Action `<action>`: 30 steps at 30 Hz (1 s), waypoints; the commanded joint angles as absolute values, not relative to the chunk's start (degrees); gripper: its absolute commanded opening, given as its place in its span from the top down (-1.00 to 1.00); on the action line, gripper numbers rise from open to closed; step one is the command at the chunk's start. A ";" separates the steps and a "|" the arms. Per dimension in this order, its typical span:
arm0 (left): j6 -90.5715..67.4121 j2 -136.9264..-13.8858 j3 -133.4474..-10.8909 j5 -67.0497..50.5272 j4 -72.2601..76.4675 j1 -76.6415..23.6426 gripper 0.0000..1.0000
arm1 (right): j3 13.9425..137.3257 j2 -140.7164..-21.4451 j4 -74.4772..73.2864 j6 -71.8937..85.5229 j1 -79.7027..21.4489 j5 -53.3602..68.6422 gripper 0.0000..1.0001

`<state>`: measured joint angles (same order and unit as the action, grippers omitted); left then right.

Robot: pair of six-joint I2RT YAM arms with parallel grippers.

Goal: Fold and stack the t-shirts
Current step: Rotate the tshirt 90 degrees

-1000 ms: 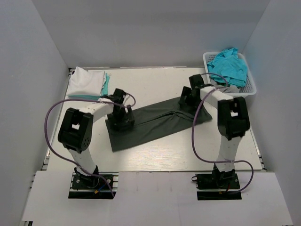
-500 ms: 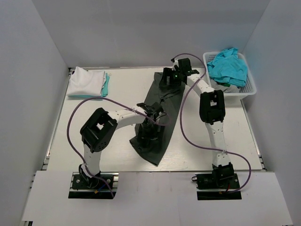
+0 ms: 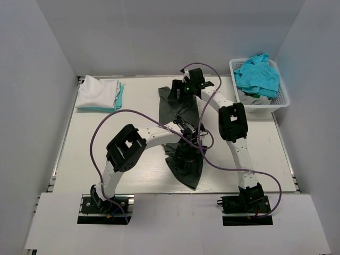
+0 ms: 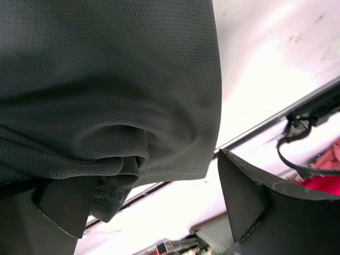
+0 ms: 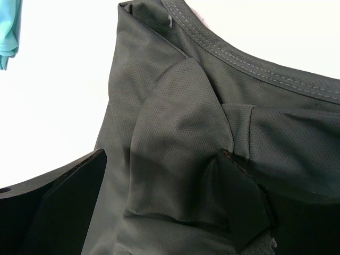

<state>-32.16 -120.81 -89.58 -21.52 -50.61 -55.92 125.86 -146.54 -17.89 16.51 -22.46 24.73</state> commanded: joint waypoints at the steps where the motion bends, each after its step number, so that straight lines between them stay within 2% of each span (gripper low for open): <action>1: -31.03 -116.82 -89.82 -17.40 -50.27 -57.04 -1.00 | 126.12 -142.75 -23.29 16.61 -22.06 21.28 -0.81; 6: -32.60 -110.75 -89.22 -12.58 -54.57 -59.77 -1.00 | 124.89 -137.47 -24.43 16.26 -22.76 17.76 -0.81; 11: -37.08 -101.63 -83.24 -5.91 -57.56 -62.05 -1.00 | 122.79 -131.41 -27.33 15.38 -23.38 11.88 -0.81; 14: -43.31 -95.91 -76.84 4.28 -58.18 -62.05 -1.00 | 120.60 -130.00 -30.31 15.12 -24.78 6.69 -0.81; 19: -59.54 -78.36 -65.16 24.76 -62.92 -60.73 -1.00 | 114.89 -127.10 -34.63 14.77 -27.94 3.52 -0.81; 21: -64.40 -73.76 -61.89 31.62 -65.21 -59.50 -1.00 | 108.39 -124.90 -33.75 15.99 -30.66 0.27 -0.81; 25: -70.14 -64.88 -55.12 35.16 -63.20 -57.57 -1.00 | 99.16 -121.56 -32.52 21.17 -34.54 -5.18 -0.81; 30: -71.28 -56.88 -49.33 33.93 -58.47 -56.25 -1.00 | 98.25 -123.65 -34.45 26.63 -36.56 -10.37 -0.81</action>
<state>-67.44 -60.27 -52.14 30.98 -62.08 -56.66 97.19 -124.70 -34.00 22.57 -37.17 -5.06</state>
